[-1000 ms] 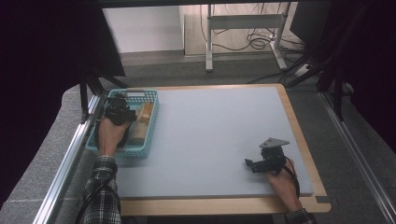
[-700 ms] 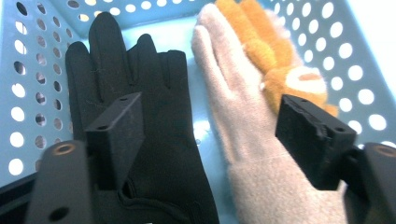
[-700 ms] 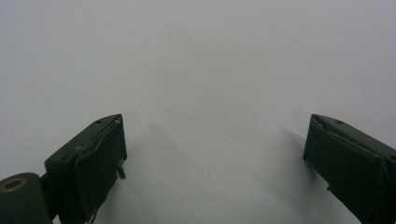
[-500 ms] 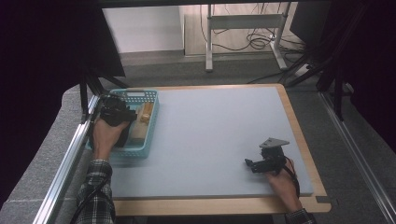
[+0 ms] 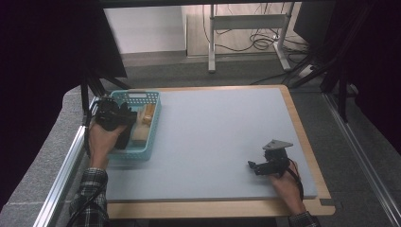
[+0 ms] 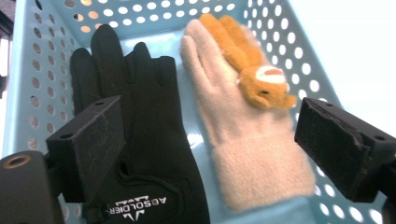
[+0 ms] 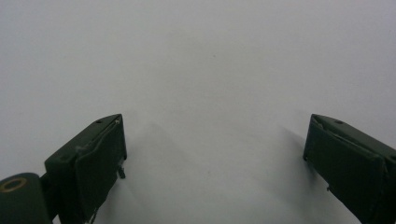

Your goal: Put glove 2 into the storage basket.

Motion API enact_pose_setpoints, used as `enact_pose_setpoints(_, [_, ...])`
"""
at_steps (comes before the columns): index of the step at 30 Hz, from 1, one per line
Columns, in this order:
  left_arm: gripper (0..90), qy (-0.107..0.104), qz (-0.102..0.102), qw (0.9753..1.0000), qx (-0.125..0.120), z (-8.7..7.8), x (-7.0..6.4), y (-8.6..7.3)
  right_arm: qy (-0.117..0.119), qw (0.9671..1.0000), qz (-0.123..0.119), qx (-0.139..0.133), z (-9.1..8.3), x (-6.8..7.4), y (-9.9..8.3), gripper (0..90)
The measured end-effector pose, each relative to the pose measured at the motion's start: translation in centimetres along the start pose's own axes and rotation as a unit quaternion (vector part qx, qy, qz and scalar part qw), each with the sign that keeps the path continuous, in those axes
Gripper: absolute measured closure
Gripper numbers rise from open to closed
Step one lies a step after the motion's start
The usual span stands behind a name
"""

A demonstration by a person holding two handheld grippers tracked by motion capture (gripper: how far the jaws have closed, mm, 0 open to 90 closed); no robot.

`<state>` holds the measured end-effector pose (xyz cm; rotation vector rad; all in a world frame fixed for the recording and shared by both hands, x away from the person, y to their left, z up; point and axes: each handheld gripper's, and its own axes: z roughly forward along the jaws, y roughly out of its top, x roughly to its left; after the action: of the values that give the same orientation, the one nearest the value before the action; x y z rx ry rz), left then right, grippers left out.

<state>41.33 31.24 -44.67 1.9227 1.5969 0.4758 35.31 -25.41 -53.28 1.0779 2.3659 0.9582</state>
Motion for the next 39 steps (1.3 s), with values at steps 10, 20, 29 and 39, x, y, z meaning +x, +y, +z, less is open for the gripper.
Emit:
enact_pose_setpoints(10, [5.9, -0.035, 0.004, 0.9988, -0.034, -1.5, -0.9, -1.4, 0.000, 1.0000, 0.000, 0.000, 0.0, 0.0, 0.0, 5.4])
enact_pose_setpoints(20, [4.7, -0.071, 0.006, 0.9963, -0.049, -2.6, -1.6, -2.6, 0.000, 1.0000, 0.000, 0.000, 0.0, 0.0, 0.0, 5.4])
enact_pose_setpoints(29, [4.0, -0.083, 0.020, 0.9949, -0.055, -3.0, -2.6, -3.5, 0.000, 1.0000, 0.001, 0.001, 0.0, 0.0, 0.0, 5.4])
enact_pose_setpoints(39, [3.0, -0.081, 0.056, 0.9934, -0.058, -3.3, -4.8, -3.9, 0.000, 1.0000, 0.001, 0.000, 0.0, 0.0, 0.0, 5.4])
